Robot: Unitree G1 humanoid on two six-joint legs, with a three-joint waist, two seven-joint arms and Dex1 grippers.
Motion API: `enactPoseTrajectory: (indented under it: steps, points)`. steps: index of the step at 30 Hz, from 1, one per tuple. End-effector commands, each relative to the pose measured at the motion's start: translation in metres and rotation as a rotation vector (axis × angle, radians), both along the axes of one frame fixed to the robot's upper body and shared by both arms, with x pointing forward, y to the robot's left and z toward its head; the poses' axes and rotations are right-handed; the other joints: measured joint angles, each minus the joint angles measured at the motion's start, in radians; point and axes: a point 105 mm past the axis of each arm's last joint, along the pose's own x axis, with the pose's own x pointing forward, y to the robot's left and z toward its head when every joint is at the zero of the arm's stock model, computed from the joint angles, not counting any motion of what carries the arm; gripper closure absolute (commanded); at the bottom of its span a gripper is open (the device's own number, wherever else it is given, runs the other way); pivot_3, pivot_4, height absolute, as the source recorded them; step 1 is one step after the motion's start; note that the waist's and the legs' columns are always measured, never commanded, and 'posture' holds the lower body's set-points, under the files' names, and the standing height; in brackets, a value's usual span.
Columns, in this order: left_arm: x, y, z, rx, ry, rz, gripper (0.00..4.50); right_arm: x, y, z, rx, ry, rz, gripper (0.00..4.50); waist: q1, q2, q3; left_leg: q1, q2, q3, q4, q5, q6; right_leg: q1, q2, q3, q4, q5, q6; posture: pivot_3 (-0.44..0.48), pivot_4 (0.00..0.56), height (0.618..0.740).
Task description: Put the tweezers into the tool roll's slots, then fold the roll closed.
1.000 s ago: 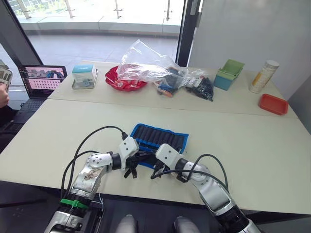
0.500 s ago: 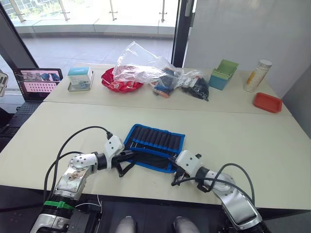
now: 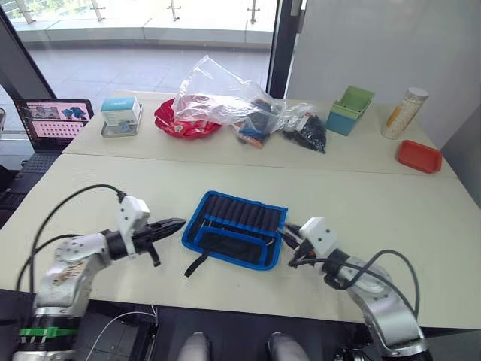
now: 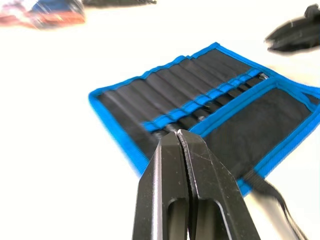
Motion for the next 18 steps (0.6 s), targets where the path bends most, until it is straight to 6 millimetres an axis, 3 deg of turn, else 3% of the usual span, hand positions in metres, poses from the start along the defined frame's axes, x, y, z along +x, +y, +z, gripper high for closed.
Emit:
enactPoseTrajectory:
  steps: [1,5,11,18]
  points:
    - [-0.015,0.012,0.009,-0.005,0.014,-0.047,3.65,-0.004,-0.021,-0.004,0.049,0.171,-0.071,2.33,0.001,0.000,0.000,0.000,0.000,0.000,-0.001,0.000,0.000,0.000,0.000,0.000,0.000,0.000,0.000,0.000,0.150,0.723]
    - [-0.027,0.022,-0.002,0.051,0.056,-0.078,2.33,-0.015,-0.007,-0.010,0.234,0.423,-0.026,0.99,0.001,0.001,0.002,0.000,0.001,0.000,-0.002,0.000,0.000,-0.001,0.001,0.000,-0.001,0.000,0.000,0.000,0.150,0.723]
    - [-0.032,0.013,-0.009,0.046,0.053,-0.109,0.37,-0.021,0.013,-0.024,0.308,0.606,-0.016,0.98,-0.005,0.001,0.002,0.000,0.002,0.001,-0.001,0.001,0.000,-0.002,0.002,0.000,-0.001,0.000,0.000,0.000,0.150,0.723]
    - [-0.032,0.010,-0.015,0.070,0.051,-0.092,0.37,-0.006,0.020,-0.021,0.467,0.662,-0.038,0.98,-0.017,0.001,0.002,0.000,0.003,0.001,-0.002,0.001,0.000,-0.003,0.003,0.000,0.000,0.000,0.000,0.000,0.150,0.723]
